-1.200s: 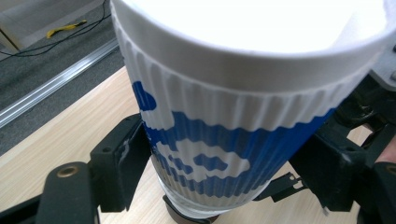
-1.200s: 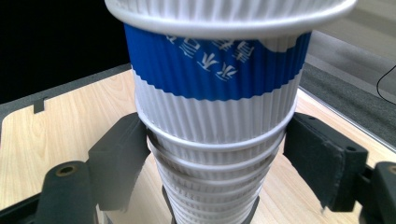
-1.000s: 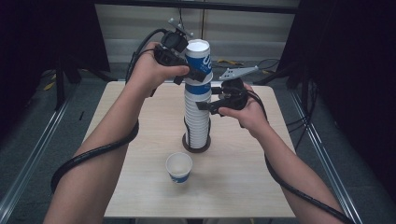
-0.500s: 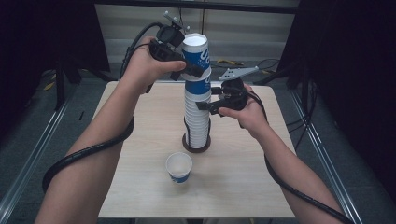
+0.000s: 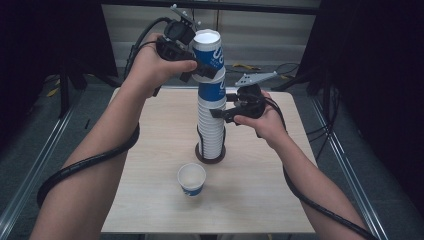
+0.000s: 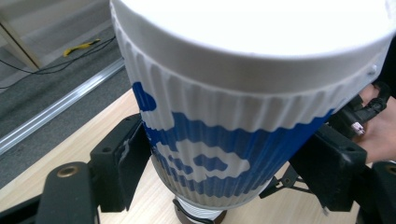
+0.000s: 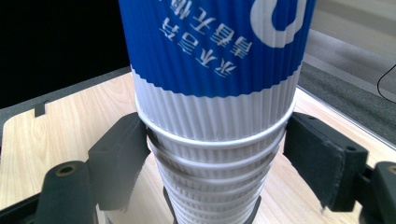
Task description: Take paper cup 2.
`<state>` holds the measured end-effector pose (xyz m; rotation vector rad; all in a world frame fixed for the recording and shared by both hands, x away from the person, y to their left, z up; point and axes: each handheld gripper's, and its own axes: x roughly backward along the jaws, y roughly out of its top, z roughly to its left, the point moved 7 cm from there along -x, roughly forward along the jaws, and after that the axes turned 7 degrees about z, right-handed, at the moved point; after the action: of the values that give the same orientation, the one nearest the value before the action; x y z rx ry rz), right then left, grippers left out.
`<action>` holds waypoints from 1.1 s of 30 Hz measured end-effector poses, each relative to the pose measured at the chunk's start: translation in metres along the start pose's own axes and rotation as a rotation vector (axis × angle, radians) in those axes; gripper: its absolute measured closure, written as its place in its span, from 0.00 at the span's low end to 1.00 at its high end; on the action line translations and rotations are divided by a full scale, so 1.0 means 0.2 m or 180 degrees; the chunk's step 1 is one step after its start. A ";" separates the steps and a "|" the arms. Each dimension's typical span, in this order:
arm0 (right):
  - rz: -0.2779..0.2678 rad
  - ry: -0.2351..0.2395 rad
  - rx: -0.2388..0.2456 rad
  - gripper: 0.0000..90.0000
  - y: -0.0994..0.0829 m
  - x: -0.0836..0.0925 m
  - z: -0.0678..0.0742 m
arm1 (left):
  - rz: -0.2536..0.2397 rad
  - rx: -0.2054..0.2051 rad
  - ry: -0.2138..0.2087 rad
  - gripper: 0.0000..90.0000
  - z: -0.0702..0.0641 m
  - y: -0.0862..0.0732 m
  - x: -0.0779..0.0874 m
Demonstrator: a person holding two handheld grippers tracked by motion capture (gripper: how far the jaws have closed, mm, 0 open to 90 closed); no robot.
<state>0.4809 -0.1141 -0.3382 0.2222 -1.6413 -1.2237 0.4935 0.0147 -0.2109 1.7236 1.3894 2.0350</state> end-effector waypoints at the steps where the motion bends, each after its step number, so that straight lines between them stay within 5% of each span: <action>1: 0.0003 0.0000 0.0003 0.24 0.00 0.00 0.00 | -0.0007 0.0013 -0.0008 0.26 0.00 0.00 0.00; 13: 0.0010 0.0001 0.0003 0.24 0.00 0.00 0.00 | -0.0074 0.0116 0.0001 0.26 0.05 -0.06 0.06; 33: -0.0033 -0.0023 -0.0036 0.24 -0.01 0.00 0.00 | -0.0166 0.0276 -0.0003 0.26 0.14 -0.26 0.17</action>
<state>0.4795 -0.1143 -0.3388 0.2199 -1.6409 -1.2426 0.4823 0.0794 -0.2258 1.7022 1.5272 1.9745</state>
